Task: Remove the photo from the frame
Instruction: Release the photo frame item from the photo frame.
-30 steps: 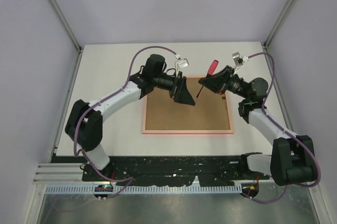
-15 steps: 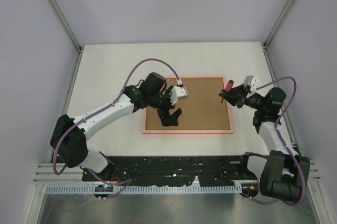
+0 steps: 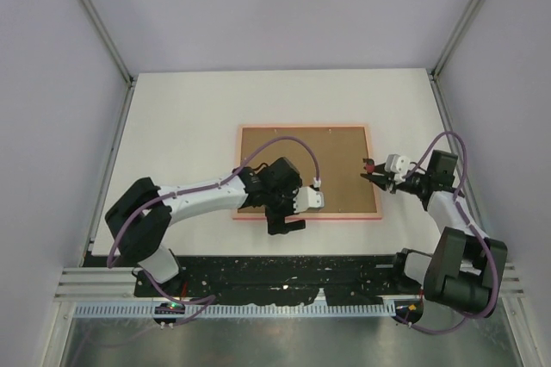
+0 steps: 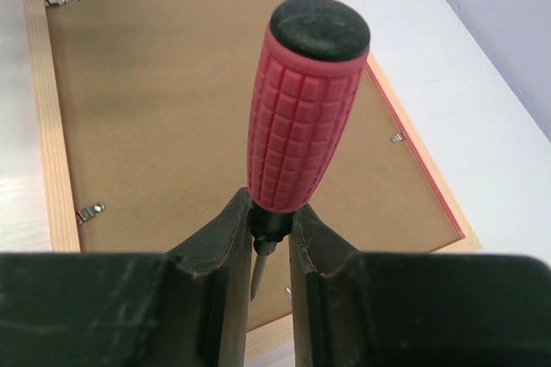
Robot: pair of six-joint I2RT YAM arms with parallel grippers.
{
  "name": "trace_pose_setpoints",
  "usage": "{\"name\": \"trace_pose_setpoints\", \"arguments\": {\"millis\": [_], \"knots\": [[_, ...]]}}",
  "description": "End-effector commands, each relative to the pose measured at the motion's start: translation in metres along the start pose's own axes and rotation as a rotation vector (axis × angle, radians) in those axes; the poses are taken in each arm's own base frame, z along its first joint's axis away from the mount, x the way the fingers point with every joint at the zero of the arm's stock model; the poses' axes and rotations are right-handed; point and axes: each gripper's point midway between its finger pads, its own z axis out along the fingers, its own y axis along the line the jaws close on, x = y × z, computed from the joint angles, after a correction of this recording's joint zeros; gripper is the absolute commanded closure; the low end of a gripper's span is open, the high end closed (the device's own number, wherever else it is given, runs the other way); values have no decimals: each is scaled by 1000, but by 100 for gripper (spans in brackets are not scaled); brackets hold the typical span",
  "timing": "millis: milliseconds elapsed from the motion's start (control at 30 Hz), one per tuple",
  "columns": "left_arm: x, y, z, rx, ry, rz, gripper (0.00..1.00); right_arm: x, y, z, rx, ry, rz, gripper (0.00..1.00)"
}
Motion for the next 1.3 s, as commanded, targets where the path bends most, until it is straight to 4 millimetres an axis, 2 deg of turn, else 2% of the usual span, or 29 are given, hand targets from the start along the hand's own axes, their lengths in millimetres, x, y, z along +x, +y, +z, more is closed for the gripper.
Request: {"name": "trace_pose_setpoints", "arguments": {"millis": [0,233,533,633,867,1033,1267], "knots": [[-14,18,6,-69,-19,63,5,7,-6,-1,-26,21,-138,92],[-22,22,22,-82,4,96,7,13,-13,-2,-35,45,-164,92],[-24,22,43,-82,48,117,19,20,-13,-3,-41,72,-198,92],[-20,21,48,-86,72,119,25,21,-9,-2,-70,61,-173,92],[-10,18,53,-85,112,121,49,28,-6,-1,-106,62,-193,92],[1,19,51,-89,151,130,53,41,-3,-3,-134,111,-242,92],[14,12,47,-64,186,142,58,41,1,0,-165,101,-271,92]]}}
